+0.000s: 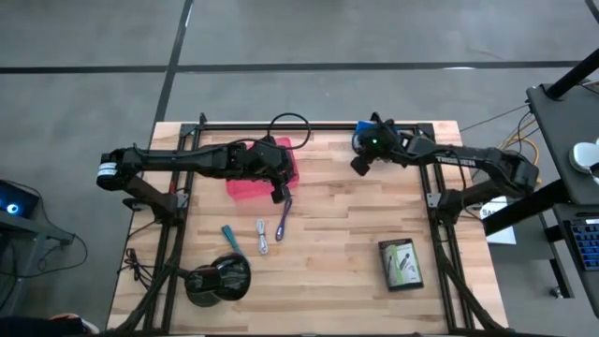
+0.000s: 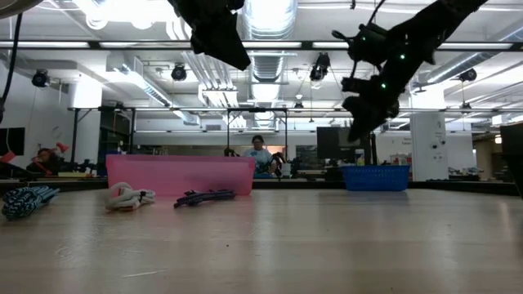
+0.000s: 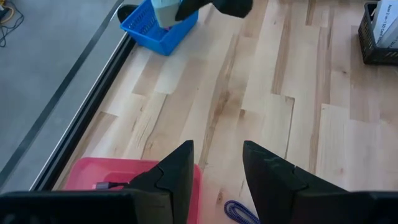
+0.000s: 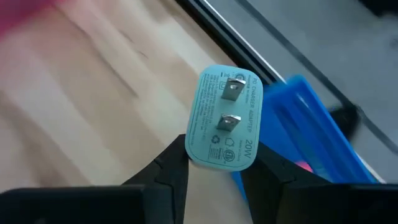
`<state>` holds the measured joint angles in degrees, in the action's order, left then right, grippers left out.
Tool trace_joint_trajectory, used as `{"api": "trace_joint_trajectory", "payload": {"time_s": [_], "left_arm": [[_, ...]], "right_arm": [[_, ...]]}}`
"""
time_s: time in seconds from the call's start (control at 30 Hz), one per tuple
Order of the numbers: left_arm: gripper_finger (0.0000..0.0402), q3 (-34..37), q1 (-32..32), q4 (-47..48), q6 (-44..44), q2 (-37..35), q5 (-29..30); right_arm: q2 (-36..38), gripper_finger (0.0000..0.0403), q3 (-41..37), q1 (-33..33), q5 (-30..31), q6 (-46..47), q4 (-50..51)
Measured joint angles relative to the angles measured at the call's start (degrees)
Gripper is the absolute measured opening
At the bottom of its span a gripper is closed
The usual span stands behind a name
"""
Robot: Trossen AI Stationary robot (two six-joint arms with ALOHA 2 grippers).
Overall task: Pick and place items into bin
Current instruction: Put the white charger adaptor into the blue bin
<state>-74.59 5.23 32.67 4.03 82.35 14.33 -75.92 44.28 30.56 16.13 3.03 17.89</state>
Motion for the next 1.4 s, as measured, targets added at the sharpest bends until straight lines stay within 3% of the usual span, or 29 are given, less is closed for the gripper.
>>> {"api": "trace_joint_trajectory", "payload": {"time_s": [0.4, 0.7, 0.9, 1.4], "left_arm": [[0.0123, 0.0, 0.0, -0.2, 0.0, 0.0, 0.0], [0.0123, 0.0, 0.0, -0.3, 0.0, 0.0, 0.0], [0.0123, 0.0, 0.0, -0.3, 0.0, 0.0, 0.0], [0.0123, 0.0, 0.0, -0.3, 0.0, 0.0, 0.0]], "right_arm": [[-1.0, 0.0104, -5.9, 11.7, 0.1, 0.9, -2.6], [-0.9, 0.0104, -6.0, 12.6, -5.9, 0.4, -7.8], [-0.9, 0.0106, -5.9, 12.6, -5.9, -0.6, -9.2], [-0.9, 0.0216, -5.6, 12.6, -5.8, -1.7, -11.2]]}}
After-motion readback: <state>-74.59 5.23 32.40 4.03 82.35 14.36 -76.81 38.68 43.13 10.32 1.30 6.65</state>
